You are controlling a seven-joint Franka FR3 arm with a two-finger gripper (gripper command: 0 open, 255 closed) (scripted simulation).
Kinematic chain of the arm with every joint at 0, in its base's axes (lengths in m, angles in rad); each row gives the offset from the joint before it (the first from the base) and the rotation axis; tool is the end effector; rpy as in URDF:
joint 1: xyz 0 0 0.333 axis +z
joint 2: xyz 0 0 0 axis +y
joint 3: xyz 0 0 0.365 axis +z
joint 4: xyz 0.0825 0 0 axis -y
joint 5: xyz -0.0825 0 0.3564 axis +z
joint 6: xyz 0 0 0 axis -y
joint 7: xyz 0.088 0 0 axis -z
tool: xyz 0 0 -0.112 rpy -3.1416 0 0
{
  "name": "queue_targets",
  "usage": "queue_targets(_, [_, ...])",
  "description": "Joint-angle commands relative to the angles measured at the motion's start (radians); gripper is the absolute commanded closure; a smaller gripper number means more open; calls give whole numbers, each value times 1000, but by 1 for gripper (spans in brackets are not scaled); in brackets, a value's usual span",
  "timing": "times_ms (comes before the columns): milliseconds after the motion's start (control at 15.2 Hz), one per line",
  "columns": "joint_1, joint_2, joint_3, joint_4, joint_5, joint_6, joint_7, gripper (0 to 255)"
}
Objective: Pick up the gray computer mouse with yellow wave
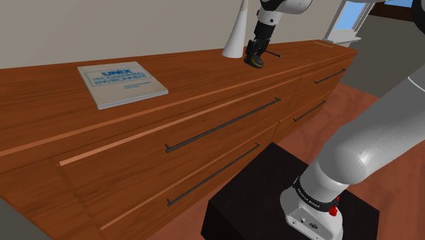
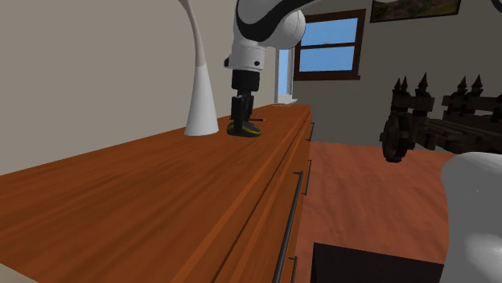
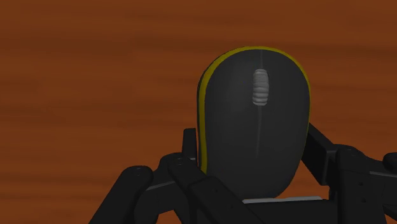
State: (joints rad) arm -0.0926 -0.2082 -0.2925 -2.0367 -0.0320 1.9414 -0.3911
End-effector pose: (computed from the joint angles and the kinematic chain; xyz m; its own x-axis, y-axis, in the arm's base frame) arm 0.4331 -0.1916 0.5901 0.9940 0.0195 0.1075 0.0182 -0.9997 0.0132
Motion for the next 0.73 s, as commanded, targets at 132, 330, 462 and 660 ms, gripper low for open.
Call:
queue_targets(132, [1,-1,2,44,0,-47,1,255])
queue_targets(330, [2,0,3,85,1,-87,2,255])
queue_targets(462, [2,1,3,113,1,-114,2,255])
queue_targets(660, [3,5,4,158,3,-155,2,255])
